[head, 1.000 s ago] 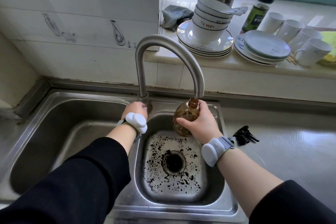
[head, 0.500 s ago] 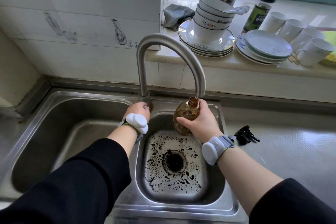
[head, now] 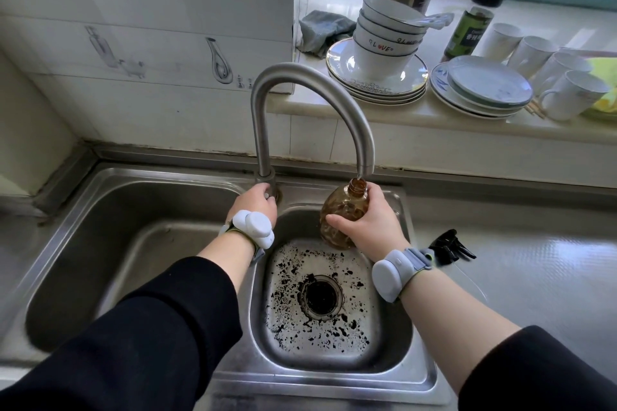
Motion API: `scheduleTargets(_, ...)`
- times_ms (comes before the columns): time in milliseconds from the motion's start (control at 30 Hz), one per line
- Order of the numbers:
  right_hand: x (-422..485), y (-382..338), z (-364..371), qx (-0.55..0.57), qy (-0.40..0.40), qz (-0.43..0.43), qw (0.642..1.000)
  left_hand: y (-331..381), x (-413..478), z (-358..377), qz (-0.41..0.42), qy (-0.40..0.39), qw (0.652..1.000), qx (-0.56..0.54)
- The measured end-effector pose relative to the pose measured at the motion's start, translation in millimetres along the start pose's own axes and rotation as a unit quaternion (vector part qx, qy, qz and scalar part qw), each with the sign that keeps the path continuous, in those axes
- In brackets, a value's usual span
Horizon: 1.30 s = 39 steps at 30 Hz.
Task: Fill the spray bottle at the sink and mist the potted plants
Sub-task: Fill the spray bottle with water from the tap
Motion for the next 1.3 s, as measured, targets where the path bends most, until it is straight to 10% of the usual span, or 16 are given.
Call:
scheduleTargets(167, 0.2, 1.6, 2.2, 0.007, -0.001, 0.008, 1.000, 28.2, -20.7, -4.0, 0.064, -0.007, 0.996, -0.070)
scheduleTargets(433, 3.9, -1.9, -0.8, 0.009, 0.022, 0.016, 1.000, 66.2, -65.8, 30.5, 0.150, -0.276, 0.932, -0.181)
scheduleTargets(1300, -0.9, -10.8, -11.0, 0.028, 0.040, 0.010, 0.999, 85.7, -82.8, 26.9, 0.125, -0.191, 0.937, -0.265)
Point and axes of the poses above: each hand's wrist, its own x-axis towards the middle knuckle, its own z-axis out of the palm, y = z × x, the point moved 4 cm from there along x, towards the middle knuckle, and after that the axes turned 5 degrees about -x, right-handed, at the moved point
